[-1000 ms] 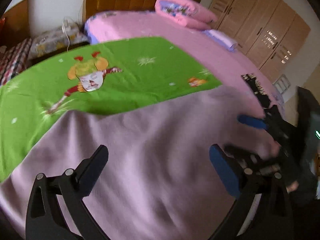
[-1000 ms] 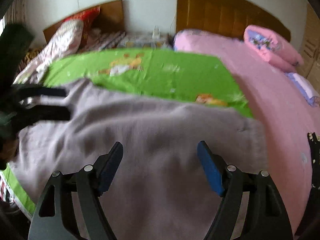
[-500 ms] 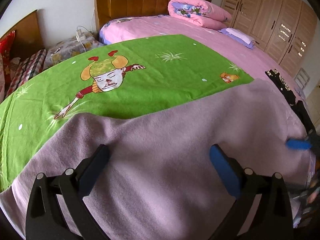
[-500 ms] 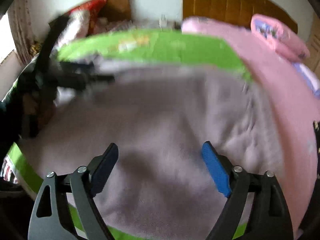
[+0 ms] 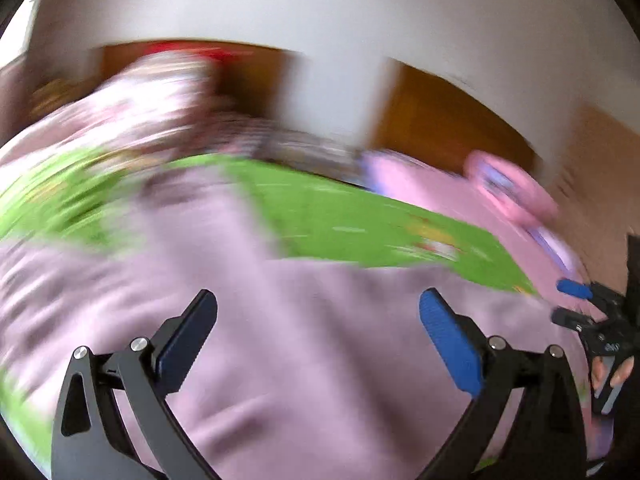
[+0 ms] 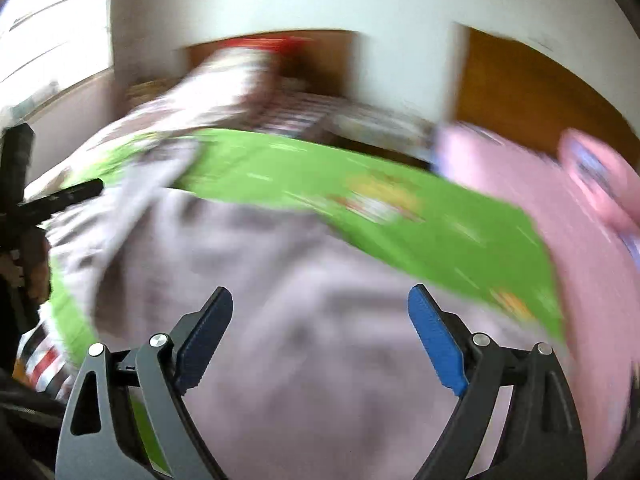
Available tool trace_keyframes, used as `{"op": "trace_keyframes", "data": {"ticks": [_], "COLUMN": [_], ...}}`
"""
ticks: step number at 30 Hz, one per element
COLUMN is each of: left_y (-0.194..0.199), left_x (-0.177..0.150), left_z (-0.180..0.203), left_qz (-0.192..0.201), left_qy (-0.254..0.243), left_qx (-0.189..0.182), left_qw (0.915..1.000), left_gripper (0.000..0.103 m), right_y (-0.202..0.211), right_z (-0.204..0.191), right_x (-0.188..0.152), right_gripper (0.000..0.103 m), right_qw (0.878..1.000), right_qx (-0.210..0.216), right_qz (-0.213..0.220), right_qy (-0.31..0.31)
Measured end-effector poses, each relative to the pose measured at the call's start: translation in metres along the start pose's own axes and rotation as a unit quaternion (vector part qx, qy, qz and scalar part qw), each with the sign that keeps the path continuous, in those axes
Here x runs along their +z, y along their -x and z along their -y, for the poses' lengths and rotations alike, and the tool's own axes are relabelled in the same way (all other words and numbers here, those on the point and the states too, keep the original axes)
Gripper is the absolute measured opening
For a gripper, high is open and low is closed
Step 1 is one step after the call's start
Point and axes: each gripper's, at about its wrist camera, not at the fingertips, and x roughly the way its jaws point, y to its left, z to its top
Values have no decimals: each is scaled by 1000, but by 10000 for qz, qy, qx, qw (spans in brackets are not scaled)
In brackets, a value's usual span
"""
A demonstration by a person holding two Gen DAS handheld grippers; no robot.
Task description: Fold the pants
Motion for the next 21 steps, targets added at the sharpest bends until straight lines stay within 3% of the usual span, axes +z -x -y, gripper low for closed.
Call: {"op": "trace_keyframes", "data": {"ticks": [2,5,7,10,12,16,21], "left_y": [39,70,82,90,88,69,47], "left_x": [-10,-24,-35,-44,-41,-31,-38], "left_z": [-70,-144,-185,-230,-248,-270,-285], "left_qz": [266,355,445,600,691,512,312], "left_qy": [798,1677,2226,2818,3013,3031,3214], "left_qx": [603,1179,1323,1280,1208,1259,1319], "left_qw": [9946,9781,9649,9490,9433,9432,9372], "left_gripper": [101,101,100,93,87,77,67], "right_y": [-29,-81,-118,-179,-219,-282,-311], "right_z": [-45,-130,-183,-254,-294,-355,-387], "right_x": [36,96,130,172,191,206,205], "right_gripper": [86,86,80,67,62,55,46], "right_qw": [9955,9678,9452,9156,9058,8947,8807], "right_qx": [663,1759,2295,3067,3306,3416,3519], "right_qz": [62,120,-6,-489,-800,-1197,-1397], "right_qy": [672,1795,2322,2555,2527,2617,2846]}}
